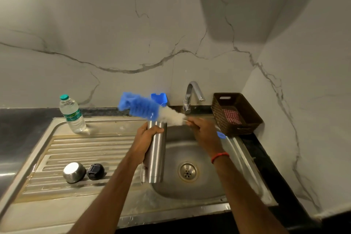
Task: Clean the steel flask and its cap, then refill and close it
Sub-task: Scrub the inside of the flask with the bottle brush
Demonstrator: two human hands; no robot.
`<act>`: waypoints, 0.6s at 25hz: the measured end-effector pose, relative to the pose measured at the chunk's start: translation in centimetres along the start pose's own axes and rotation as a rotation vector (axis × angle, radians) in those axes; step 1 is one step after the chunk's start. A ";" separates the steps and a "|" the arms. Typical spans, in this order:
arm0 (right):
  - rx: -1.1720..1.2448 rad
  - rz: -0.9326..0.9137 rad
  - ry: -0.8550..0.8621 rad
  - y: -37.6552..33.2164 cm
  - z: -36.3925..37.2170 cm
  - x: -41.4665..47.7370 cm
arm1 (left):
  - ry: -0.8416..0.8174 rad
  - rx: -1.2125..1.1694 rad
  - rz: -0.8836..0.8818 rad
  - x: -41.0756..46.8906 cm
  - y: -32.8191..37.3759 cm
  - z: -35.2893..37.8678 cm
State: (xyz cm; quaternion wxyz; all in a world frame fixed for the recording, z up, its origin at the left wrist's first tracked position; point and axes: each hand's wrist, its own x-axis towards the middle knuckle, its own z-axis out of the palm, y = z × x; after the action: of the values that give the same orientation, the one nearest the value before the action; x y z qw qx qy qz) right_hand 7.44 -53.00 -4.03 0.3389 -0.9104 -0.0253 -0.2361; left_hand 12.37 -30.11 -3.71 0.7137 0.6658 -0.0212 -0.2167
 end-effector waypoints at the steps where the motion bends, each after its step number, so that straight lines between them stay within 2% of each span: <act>1: 0.001 -0.020 -0.011 -0.2 0.2 0.1 | -0.013 -0.036 -0.004 0.0 0.1 0.0; 3: -0.032 0.019 0.002 1.5 -0.6 -1.0 | -0.008 -0.065 -0.013 -0.1 0.4 -0.3; 6: -0.015 0.162 0.025 3.9 -3.1 -3.9 | 0.037 0.020 -0.062 -0.3 0.1 -0.9; 8: -0.046 0.099 0.108 3.2 -2.8 -2.9 | 0.049 0.080 -0.042 -0.2 -0.1 -0.7; 11: -0.082 -0.015 0.157 -0.7 -1.0 0.5 | 0.017 -0.006 -0.022 -0.5 0.4 0.2; 15: -0.036 -0.005 0.173 0.5 -1.7 -1.0 | -0.077 -0.147 -0.061 -0.7 0.5 -0.5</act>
State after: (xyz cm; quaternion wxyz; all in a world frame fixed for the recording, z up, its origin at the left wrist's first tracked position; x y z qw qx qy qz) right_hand 5.95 -54.34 -3.63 0.3229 -0.8923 0.0061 -0.3153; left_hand 12.05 -29.35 -3.15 0.7524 0.6032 -0.0122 -0.2646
